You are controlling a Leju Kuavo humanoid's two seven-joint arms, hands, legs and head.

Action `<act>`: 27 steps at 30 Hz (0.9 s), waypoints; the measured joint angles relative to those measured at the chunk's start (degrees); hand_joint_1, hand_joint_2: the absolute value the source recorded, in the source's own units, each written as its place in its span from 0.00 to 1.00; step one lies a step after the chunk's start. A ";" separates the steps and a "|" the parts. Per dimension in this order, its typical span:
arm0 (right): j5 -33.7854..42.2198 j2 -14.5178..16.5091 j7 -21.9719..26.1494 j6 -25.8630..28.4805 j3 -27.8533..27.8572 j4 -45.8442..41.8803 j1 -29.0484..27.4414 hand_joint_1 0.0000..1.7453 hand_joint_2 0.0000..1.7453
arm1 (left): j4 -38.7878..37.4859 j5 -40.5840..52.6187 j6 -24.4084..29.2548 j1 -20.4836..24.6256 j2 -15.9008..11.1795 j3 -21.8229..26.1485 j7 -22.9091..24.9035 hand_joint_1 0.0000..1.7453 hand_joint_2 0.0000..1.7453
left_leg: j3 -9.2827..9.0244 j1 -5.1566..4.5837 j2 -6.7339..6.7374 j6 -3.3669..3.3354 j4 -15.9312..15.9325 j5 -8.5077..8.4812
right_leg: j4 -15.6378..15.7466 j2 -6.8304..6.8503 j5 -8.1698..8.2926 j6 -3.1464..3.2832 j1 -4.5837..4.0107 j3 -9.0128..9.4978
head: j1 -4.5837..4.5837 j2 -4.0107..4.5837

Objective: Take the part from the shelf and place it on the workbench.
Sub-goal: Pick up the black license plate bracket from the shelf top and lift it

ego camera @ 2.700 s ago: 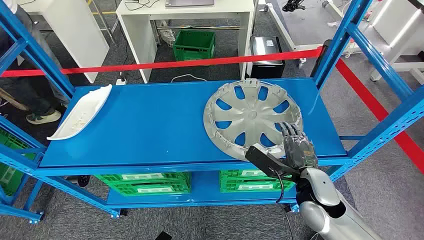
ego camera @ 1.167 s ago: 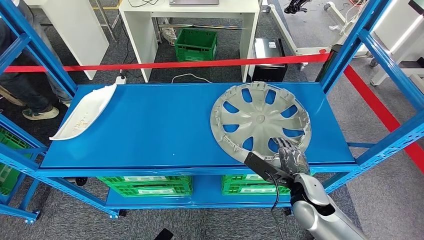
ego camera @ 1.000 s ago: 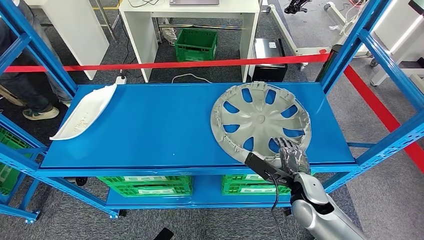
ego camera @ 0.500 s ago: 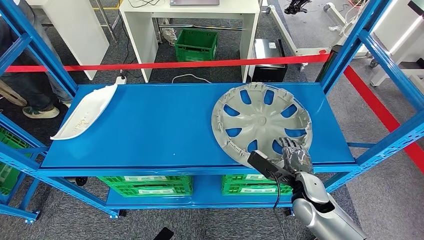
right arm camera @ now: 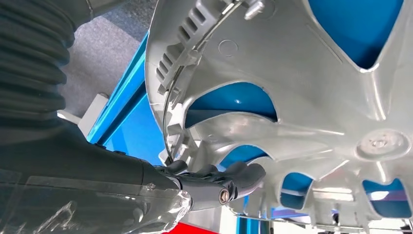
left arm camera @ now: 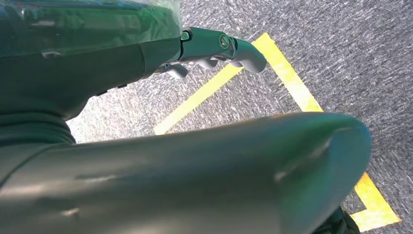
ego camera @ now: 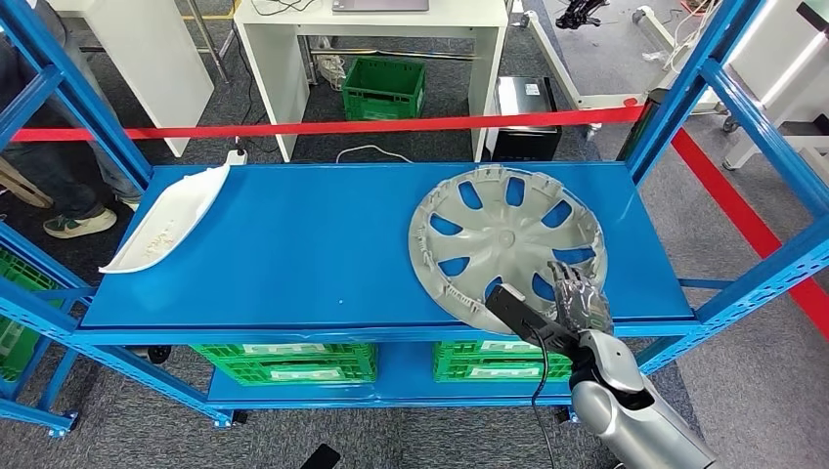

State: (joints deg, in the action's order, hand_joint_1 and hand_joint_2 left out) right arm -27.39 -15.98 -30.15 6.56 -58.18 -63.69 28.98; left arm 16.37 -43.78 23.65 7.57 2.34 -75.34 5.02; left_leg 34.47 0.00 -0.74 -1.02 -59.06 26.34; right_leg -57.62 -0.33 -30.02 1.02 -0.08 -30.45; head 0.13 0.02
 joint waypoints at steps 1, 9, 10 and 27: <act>0.08 0.03 -0.01 0.03 0.09 0.01 0.01 0.00 1.00 | 0.00 0.02 0.00 0.00 0.00 0.00 0.01 0.00 0.00 | -0.02 0.00 0.00 0.00 0.00 0.00 | 0.00 0.00 0.00 0.00 0.00 0.01 | 0.00 0.00; 0.55 0.18 0.02 0.12 0.44 0.48 -0.07 1.00 1.00 | 0.00 0.07 0.02 0.01 0.00 0.00 0.01 0.00 0.00 | -0.08 0.00 0.00 -0.01 0.00 -0.01 | 0.00 0.01 0.00 0.00 0.00 0.09 | 0.00 0.00; 0.56 0.19 0.04 0.13 0.46 0.52 -0.08 1.00 1.00 | 0.00 0.07 0.02 0.01 0.00 0.00 0.00 0.00 0.00 | -0.08 0.00 0.00 -0.01 0.00 -0.01 | 0.00 0.01 0.00 0.00 0.00 0.09 | 0.00 0.00; 0.75 0.22 0.16 0.28 0.89 0.87 -0.42 1.00 1.00 | 0.00 0.17 0.20 0.06 0.00 0.00 -0.08 0.00 0.00 | -0.09 0.00 0.00 -0.01 0.00 -0.01 | 0.00 0.03 0.00 0.00 0.00 0.09 | 0.00 0.00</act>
State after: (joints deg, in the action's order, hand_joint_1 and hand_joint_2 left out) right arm -26.64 -15.76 -29.99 6.84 -57.29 -62.82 28.57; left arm 16.37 -43.60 23.85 7.63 2.34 -75.34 4.94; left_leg 34.38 0.00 -0.74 -1.03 -59.06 26.33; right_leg -57.62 -0.29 -30.02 1.02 -0.08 -30.35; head 0.13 0.02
